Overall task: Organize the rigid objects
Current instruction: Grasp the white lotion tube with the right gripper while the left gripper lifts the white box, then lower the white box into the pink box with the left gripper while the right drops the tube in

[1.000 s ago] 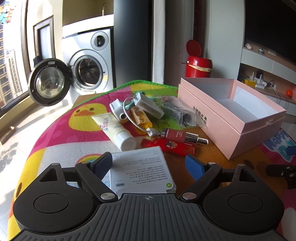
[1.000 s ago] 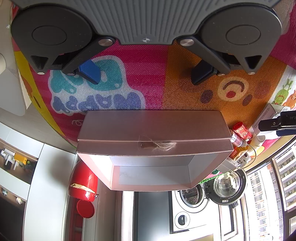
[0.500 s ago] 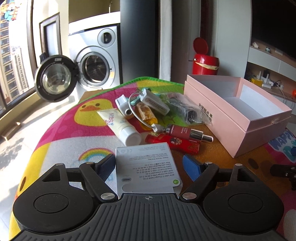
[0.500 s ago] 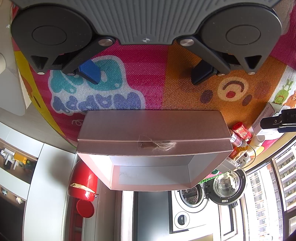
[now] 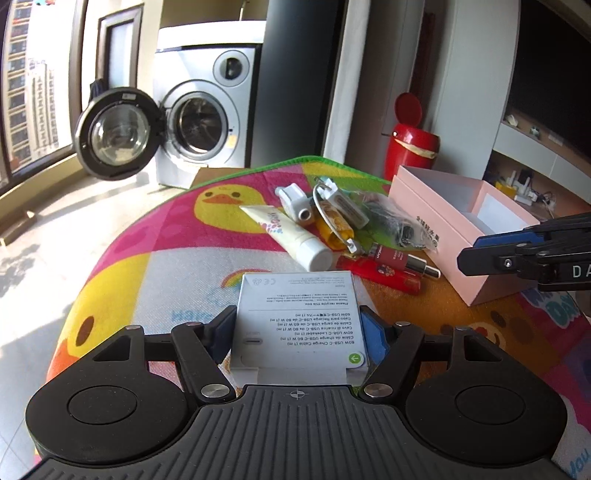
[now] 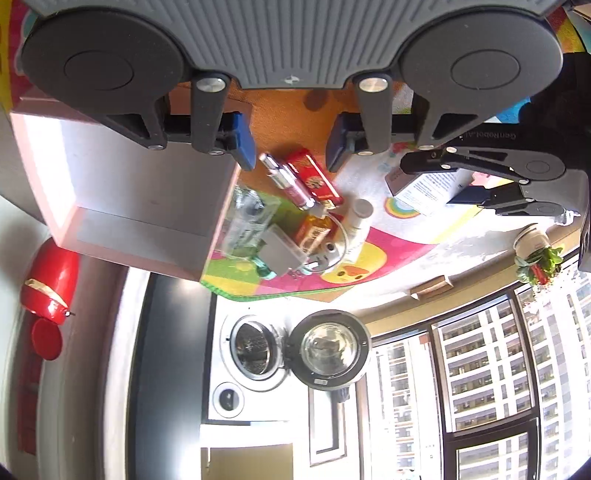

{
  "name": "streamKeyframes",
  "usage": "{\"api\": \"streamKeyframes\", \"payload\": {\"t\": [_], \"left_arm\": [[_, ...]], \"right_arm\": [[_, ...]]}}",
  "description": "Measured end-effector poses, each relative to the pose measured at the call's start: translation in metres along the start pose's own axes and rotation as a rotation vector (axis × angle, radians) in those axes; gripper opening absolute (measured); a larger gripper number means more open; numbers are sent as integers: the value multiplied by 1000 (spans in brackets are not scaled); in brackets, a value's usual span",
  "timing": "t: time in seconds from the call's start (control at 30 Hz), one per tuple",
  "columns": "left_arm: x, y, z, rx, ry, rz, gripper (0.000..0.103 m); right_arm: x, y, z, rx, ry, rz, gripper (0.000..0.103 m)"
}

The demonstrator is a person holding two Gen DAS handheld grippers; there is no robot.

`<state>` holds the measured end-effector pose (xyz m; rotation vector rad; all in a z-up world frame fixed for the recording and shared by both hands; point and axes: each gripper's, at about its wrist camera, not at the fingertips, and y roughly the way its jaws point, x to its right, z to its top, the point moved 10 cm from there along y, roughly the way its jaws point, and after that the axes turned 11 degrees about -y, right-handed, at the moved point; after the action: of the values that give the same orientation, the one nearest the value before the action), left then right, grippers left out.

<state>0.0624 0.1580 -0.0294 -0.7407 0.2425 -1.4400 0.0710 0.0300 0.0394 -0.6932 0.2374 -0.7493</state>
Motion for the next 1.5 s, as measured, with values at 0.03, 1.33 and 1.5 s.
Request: {"api": "streamKeyframes", "payload": {"t": [0.03, 1.33, 1.5], "left_arm": [[-8, -5, 2, 11, -13, 7, 74], [148, -35, -37, -199, 313, -347, 74], [209, -11, 53, 10, 197, -390, 74]], "right_arm": [[-13, 15, 11, 1, -5, 43, 23], [48, -169, -80, 46, 30, -153, 21], [87, -201, -106, 90, 124, -240, 21]]}}
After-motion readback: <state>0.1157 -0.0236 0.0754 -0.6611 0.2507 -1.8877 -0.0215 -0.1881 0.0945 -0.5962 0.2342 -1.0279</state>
